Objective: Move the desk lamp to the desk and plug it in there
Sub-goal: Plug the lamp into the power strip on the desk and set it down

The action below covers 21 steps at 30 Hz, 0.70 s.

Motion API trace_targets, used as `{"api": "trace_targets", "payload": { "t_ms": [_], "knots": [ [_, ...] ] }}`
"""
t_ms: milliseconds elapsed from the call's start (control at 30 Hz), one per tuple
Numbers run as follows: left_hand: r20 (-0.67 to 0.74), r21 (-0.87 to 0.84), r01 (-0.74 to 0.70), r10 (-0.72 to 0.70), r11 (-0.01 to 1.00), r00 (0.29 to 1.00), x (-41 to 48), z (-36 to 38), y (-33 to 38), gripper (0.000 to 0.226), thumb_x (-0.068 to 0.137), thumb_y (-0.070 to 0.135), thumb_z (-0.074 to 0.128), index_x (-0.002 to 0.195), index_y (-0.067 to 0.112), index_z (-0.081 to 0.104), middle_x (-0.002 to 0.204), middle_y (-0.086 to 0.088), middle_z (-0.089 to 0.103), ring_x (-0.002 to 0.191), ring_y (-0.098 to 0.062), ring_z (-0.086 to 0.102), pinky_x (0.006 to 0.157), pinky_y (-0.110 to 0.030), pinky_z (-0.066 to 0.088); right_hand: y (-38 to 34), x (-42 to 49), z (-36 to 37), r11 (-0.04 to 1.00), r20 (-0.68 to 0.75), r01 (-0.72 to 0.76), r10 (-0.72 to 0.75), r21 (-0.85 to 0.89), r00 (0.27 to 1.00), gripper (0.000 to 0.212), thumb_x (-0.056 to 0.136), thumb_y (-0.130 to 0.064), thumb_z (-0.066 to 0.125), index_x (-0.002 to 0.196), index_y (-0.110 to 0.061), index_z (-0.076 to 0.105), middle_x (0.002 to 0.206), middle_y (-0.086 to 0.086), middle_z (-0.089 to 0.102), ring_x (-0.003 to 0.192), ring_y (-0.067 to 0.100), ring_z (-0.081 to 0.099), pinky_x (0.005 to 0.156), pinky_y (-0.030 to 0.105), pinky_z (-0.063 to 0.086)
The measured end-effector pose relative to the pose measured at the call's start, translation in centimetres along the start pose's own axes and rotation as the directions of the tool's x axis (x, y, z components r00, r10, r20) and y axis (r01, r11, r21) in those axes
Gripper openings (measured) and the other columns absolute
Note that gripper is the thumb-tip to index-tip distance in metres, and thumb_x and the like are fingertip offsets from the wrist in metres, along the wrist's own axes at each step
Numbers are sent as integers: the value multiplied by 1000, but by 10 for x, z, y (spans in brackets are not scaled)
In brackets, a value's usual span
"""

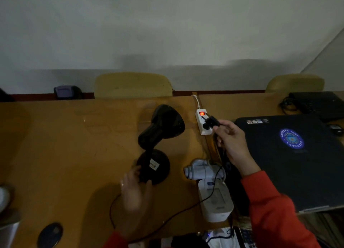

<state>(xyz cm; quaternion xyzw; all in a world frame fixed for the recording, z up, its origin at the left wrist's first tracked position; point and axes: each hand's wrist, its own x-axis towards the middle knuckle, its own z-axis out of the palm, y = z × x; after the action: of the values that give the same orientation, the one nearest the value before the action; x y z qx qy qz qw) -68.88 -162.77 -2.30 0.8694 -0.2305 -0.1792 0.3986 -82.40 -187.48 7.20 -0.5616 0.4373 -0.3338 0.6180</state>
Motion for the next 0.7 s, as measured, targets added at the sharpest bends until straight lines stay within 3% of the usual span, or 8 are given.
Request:
{"api": "trace_targets", "payload": {
  "t_ms": [100,167,233,333,433,500,567,700],
  "knots": [
    [-2,-60,-100,100,993,995,-18,19,8,26,85,15,62,110,10,58,94,-1,51,90,-21,50,94,-56,43,-3,11,-9,1000,10,-22,22,5,1000,20,92,-3,60,109,-13,65,65,6,42,41,6,43,37,14,38],
    [44,-44,-212,214,976,976,-21,34,19,19,85,14,60,104,12,61,94,-2,57,89,-22,56,80,-41,48,-4,19,-17,999,25,-40,39,19,999,19,92,-5,59,106,-15,65,67,8,42,46,8,42,39,15,38],
    [121,-8,-253,252,968,960,-16,50,29,16,87,14,61,103,19,61,99,2,60,93,-19,59,76,-31,48,-3,29,-26,998,37,-54,55,-9,998,21,93,-7,59,113,-11,66,73,11,44,50,10,42,40,16,37],
    [227,-19,-292,289,956,930,1,73,44,13,93,23,53,105,28,56,105,8,57,95,-9,54,79,-29,49,1,47,-38,996,60,-55,59,-64,996,22,93,-12,59,112,-14,69,64,0,58,46,3,49,42,14,40],
    [321,30,-309,284,951,904,29,95,62,18,95,25,48,111,23,54,112,1,55,101,-17,53,87,-35,48,3,65,-45,985,64,-58,69,-162,996,15,92,-14,61,97,-25,70,53,-16,65,43,-6,52,43,14,41],
    [332,65,-313,276,947,902,50,111,72,21,94,21,47,113,16,56,117,-6,57,105,-23,54,90,-38,45,4,77,-46,974,69,-30,46,-223,997,17,92,-10,62,91,-26,69,66,-15,66,48,-8,56,44,11,42],
    [356,116,-379,317,918,879,70,128,78,24,94,21,46,114,13,57,121,-9,56,109,-26,52,91,-36,42,3,91,-47,955,72,3,19,-298,997,16,91,-8,62,91,-23,68,80,-12,65,65,-5,59,54,12,44],
    [361,213,-515,423,830,831,109,162,83,27,86,12,55,112,7,61,118,-15,62,110,-32,55,91,-40,44,7,122,-48,906,79,64,-34,-419,996,16,91,-7,62,102,-14,71,86,-11,61,75,0,54,62,13,40]
  ]
}}
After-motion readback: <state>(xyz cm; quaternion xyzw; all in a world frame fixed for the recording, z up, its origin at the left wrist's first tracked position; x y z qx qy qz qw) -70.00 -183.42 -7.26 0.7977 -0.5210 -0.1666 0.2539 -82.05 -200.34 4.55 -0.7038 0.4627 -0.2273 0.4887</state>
